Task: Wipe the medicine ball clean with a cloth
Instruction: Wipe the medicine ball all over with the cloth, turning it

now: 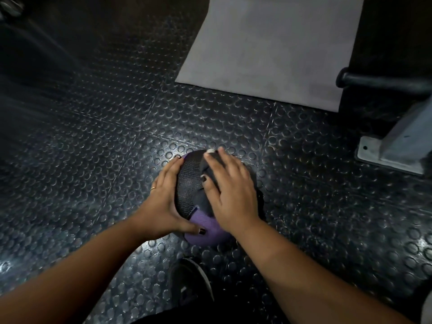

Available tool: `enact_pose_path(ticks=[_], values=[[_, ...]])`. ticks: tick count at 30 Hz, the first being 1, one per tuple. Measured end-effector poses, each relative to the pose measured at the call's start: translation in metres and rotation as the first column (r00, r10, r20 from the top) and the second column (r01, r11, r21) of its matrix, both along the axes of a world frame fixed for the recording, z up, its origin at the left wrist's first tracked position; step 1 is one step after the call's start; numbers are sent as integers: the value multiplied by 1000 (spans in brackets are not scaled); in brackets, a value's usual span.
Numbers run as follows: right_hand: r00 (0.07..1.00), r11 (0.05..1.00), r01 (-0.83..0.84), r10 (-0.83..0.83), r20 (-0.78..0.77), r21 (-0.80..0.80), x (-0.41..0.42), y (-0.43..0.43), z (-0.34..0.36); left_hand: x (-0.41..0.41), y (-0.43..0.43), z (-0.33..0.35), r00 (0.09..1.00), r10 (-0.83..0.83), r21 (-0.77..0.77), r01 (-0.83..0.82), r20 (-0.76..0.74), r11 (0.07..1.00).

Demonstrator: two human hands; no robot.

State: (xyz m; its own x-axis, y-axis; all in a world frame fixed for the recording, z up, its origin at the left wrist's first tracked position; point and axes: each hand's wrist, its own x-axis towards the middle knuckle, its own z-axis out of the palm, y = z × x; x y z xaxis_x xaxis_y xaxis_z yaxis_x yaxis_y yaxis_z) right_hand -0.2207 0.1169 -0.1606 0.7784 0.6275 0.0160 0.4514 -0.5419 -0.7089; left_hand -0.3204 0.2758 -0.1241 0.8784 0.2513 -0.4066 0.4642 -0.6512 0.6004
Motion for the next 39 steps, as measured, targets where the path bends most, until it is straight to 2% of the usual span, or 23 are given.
enact_pose_path(ticks=[2, 4, 6, 8, 11, 13, 14, 17, 18, 19, 21, 22, 24, 25, 26, 27, 28, 32, 36, 38, 39], values=[[996, 995, 65, -60, -60, 77, 4, -1, -6, -1, 4, -1, 1000, 17, -28, -17, 6, 999], [997, 990, 57, -50, -64, 126, 5, 0, -14, -3, 4, -2, 999, 44, -60, -42, 22, 997], [977, 979, 125, -94, -189, 163, 9, 1, -21, -9, 5, -3, 997, 75, -79, -72, 31, 994], [894, 937, 274, -166, -417, 215, 13, -5, -32, -13, 6, -3, 995, 93, -96, -90, 31, 991], [771, 900, 367, -153, -618, 236, 19, -9, -48, -22, 9, -5, 990, 136, -143, -129, 40, 981], [626, 884, 444, -187, -757, 149, 22, -9, -58, -31, 9, -6, 985, 169, -156, -161, 38, 975], [591, 893, 440, -208, -779, 95, 25, -9, -65, -34, 9, -7, 983, 179, -163, -170, 38, 972], [631, 951, 303, -245, -736, -57, 43, -9, -78, -36, 9, -6, 984, 174, -177, -166, 25, 970], [654, 950, 302, -268, -708, -81, 51, -9, -73, -36, 10, -6, 985, 171, -181, -163, 28, 970], [678, 938, 340, -296, -673, -71, 60, -8, -63, -36, 11, -6, 986, 166, -185, -157, 33, 970], [775, 921, 382, -276, -568, 74, 68, 0, -29, -32, 12, -6, 988, 150, -175, -142, 35, 974], [839, 934, 318, -198, -508, 161, 63, 7, -8, -30, 11, -7, 990, 140, -169, -133, 32, 977], [937, 946, -1, 114, -329, 325, 39, 23, 27, -27, 11, -9, 991, 126, -154, -120, 33, 981], [946, 932, -212, 271, -176, 295, 23, 29, 35, -26, 9, -8, 992, 122, -147, -116, 30, 982], [919, 906, -385, 394, -20, 173, 9, 32, 35, -25, 8, -7, 993, 116, -134, -112, 25, 985], [883, 883, -466, 461, 89, 47, 2, 31, 30, -25, 7, -7, 994, 105, -110, -102, 21, 989], [869, 878, -477, 476, 136, -27, 1, 29, 24, -25, 5, -6, 996, 88, -78, -86, 21, 993], [930, 929, -368, 367, 28, 42, 17, 17, 16, -23, -1, -3, 999, 33, 0, -33, 16, 999], [958, 961, -276, 276, -81, 11, 30, 25, 13, -16, -1, 1, 999, 22, -5, -21, 31, 1000], [956, 992, -126, 129, -265, 28, 46, 24, 1, -17, 1, 0, 999, 25, -10, -25, 28, 1000], [911, 999, -9, 21, -412, 32, 54, 21, -7, -19, 1, -1, 999, 24, -11, -23, 22, 1000]])
